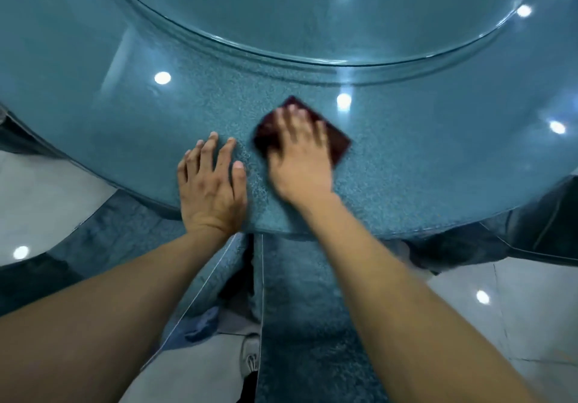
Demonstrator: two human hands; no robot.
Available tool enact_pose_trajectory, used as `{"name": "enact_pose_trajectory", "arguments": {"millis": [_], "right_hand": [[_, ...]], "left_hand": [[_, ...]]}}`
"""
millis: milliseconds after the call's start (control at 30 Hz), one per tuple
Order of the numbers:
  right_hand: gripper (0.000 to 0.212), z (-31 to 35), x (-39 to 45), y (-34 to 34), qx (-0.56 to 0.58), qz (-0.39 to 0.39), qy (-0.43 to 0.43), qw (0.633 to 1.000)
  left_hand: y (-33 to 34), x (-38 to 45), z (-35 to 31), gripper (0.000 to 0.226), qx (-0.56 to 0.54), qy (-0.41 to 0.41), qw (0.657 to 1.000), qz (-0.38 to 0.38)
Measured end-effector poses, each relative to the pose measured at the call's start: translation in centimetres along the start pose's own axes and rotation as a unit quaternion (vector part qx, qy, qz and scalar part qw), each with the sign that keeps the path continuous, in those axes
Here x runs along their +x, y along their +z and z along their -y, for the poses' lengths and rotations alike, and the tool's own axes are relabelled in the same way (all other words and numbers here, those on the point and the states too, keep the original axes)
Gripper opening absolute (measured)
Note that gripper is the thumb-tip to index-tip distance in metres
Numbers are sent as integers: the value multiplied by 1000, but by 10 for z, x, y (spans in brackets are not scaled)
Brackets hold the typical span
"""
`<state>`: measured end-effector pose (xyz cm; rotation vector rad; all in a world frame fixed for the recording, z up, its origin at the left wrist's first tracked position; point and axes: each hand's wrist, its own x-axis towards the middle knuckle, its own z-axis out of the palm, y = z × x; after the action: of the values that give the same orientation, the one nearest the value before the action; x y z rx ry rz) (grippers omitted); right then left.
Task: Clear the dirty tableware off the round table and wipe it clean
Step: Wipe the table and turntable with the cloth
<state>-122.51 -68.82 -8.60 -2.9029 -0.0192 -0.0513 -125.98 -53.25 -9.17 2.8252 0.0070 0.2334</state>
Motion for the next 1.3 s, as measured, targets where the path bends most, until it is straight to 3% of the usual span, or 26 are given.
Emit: {"name": "enact_pose_trajectory", "arguments": {"millis": [67,167,333,400,500,667,800,867,967,1067,1167,1300], "right_hand": [[67,30,-16,7,6,18,-65,998],[68,-14,-40,-1,8,20,-74,997],[72,-168,-79,-43,-19,-8,132,991],[74,-186,-89,-49,-17,-7,193,981],[76,-127,-96,-36,-21,-21,155,988],[69,24,-117,8,21,16,-90,996],[72,-25,-118,-8,-4,50,-181,982],[69,-79,-126,-23,-17,48,-147,988],[68,-165,-132,-43,-24,21,-7,999],[71,-196,-131,-53,-9,1,121,993],[75,-146,-117,-41,-2,-19,184,983],[75,-22,-91,-7,-11,-17,41,999]], "left_hand": [[2,0,3,58,1,7,1000,-5],[3,-1,5,59,12,20,1000,-4],[1,3,3,59,28,16,999,-5],[1,2,3,57,32,18,999,-1],[2,0,2,56,23,14,1000,8],[-3,7,21,59,45,82,995,46],[-7,3,23,61,85,119,986,77],[-8,-3,20,64,79,94,987,106],[-13,-1,20,64,73,81,985,136],[-18,0,20,69,66,86,984,144],[-25,1,23,74,50,96,982,155],[-38,10,54,61,67,135,982,117]]}}
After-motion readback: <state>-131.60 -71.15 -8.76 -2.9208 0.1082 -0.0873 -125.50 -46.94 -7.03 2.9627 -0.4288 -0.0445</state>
